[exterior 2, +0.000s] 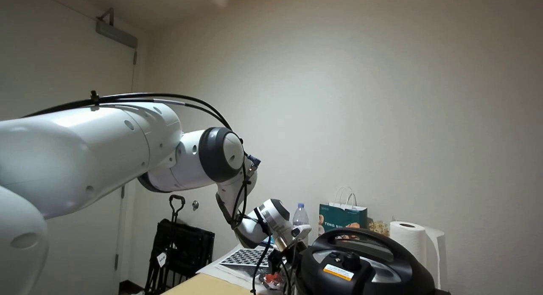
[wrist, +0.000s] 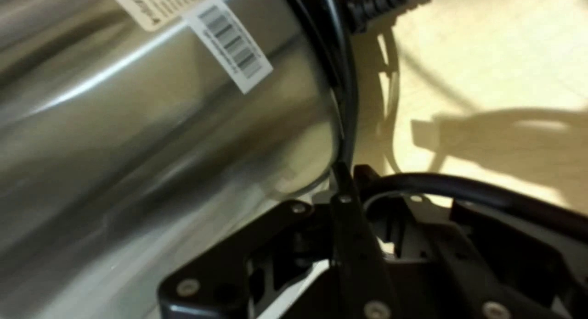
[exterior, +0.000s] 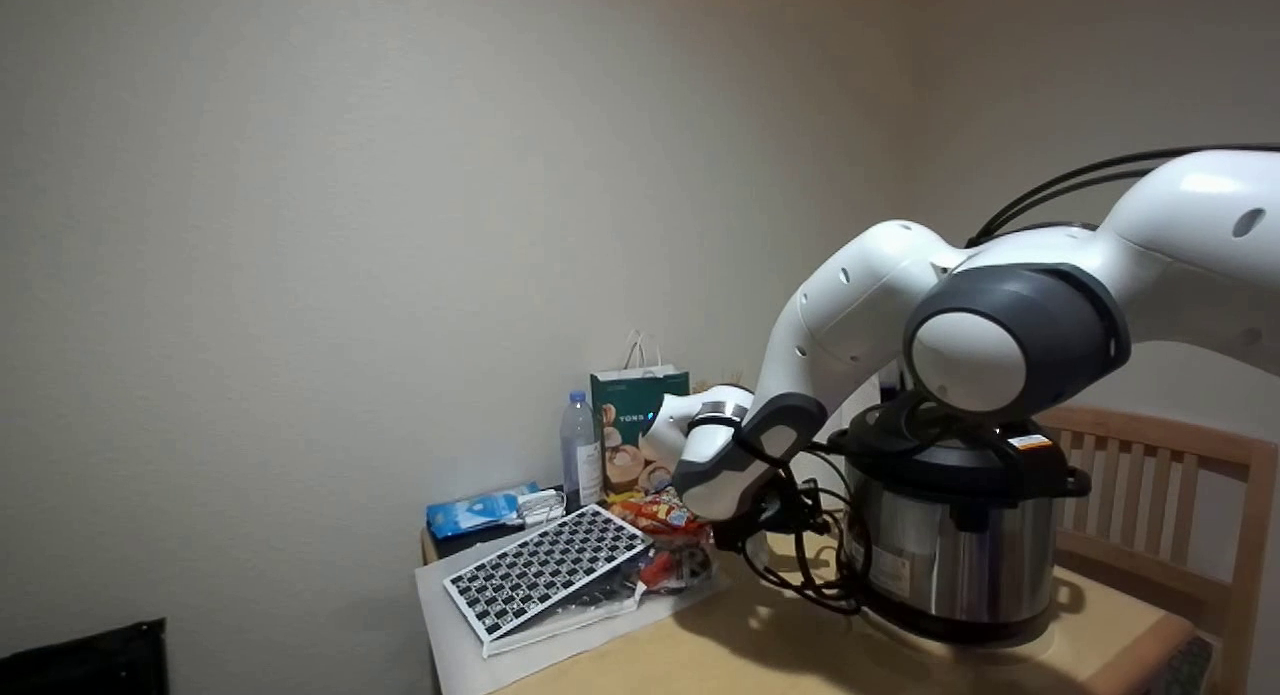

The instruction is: Move the cable of the cooker closer to the cooker

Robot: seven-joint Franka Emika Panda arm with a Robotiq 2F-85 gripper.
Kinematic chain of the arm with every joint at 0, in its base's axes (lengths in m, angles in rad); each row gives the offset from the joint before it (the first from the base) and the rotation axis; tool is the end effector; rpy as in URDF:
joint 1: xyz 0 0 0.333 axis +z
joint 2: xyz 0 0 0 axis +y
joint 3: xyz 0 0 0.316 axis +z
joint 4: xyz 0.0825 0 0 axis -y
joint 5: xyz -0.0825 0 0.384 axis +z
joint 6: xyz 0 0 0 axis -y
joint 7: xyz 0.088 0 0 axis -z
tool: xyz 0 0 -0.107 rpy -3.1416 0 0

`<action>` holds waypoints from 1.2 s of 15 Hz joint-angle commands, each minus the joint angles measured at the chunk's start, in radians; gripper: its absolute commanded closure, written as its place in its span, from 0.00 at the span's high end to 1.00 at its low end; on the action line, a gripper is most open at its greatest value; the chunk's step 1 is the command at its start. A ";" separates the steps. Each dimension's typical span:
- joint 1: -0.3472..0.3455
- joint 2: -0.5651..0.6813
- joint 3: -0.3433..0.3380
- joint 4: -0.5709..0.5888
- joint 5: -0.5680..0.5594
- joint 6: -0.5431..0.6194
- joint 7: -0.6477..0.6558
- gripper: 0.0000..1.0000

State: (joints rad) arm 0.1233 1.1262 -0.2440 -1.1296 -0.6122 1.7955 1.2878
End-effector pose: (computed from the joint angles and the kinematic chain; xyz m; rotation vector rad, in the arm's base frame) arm 0.7157 -0.0863 0.1169 1.9517 -1.1091 0.1166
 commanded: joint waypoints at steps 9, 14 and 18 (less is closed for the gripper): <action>0.080 -0.001 0.002 -0.013 -0.017 -0.117 -0.087 0.04; 0.044 -0.059 0.001 -0.028 0.065 -0.311 -0.151 0.04; -0.006 -0.050 -0.002 0.047 0.179 -0.419 -0.094 0.04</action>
State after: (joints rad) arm 0.1612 1.0978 -0.2501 -1.1017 -0.5123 1.4604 1.1746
